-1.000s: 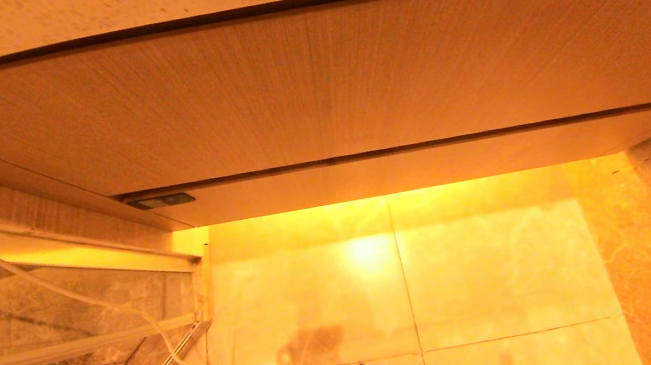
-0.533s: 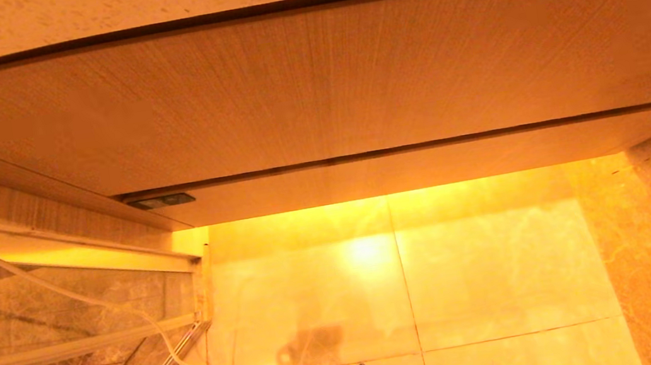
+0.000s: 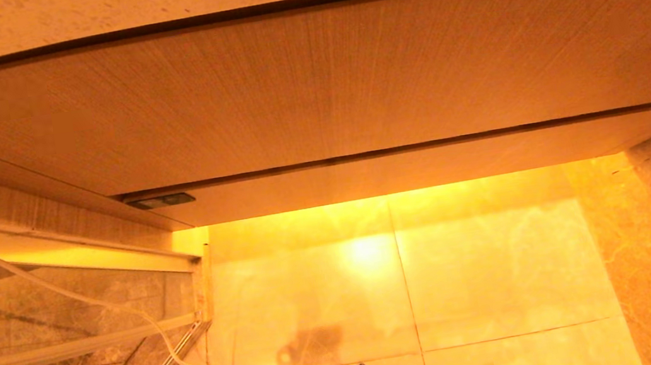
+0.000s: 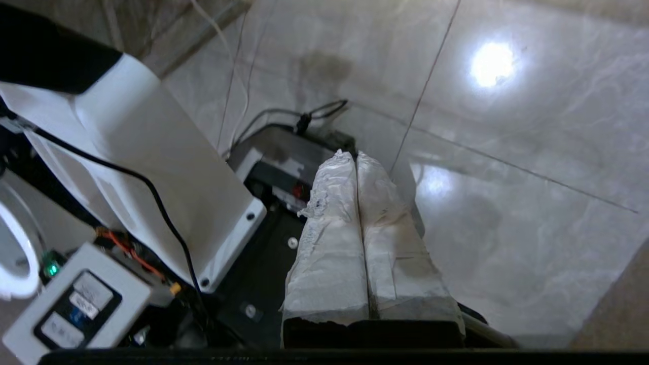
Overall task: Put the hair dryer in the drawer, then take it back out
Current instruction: Pull open the drawer
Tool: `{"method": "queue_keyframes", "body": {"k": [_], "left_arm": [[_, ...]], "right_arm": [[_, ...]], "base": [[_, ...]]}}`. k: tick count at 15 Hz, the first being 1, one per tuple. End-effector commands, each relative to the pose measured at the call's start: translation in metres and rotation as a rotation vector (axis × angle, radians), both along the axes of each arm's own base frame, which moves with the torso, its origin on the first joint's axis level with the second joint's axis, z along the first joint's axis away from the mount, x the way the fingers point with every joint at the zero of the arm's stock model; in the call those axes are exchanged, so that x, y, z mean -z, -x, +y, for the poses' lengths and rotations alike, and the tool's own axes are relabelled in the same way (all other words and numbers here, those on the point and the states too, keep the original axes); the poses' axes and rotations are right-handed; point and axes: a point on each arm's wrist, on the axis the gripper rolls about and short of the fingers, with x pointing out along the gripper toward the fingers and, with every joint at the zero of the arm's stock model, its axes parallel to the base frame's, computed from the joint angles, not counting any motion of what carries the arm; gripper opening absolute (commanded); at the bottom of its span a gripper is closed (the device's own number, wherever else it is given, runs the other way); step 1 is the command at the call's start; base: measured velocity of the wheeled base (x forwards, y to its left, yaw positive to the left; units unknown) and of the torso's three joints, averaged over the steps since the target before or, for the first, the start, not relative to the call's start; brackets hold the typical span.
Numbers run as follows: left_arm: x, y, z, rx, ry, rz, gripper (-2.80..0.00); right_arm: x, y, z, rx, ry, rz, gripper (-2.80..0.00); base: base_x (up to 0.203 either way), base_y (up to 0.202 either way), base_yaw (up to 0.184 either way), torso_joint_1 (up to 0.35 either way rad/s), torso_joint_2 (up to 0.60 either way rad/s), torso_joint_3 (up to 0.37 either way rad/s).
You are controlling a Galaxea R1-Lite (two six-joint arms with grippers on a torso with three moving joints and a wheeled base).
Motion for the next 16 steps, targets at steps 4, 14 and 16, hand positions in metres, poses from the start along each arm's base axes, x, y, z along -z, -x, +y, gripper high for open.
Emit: {"method": "queue_keyframes", "body": {"k": [4,14,16], "left_arm": [[0.000,0.000,0.000,0.000,0.000,0.000,0.00],[0.000,0.000,0.000,0.000,0.000,0.000,0.00],[0.000,0.000,0.000,0.000,0.000,0.000,0.00]], "right_arm": [[-0.027,-0.052,0.000,-0.187,0.253,0.202,-2.80],[-0.022,-0.210,-0.003,-0.540,0.563,0.347,-2.80],[-0.015,-0.225,-0.004,-0.536,0.616,0.336,-2.80]], "base": [[0.000,0.000,0.000,0.000,0.00,0.000],[0.000,0.000,0.000,0.000,0.00,0.000],[0.000,0.000,0.000,0.000,0.00,0.000]]}}
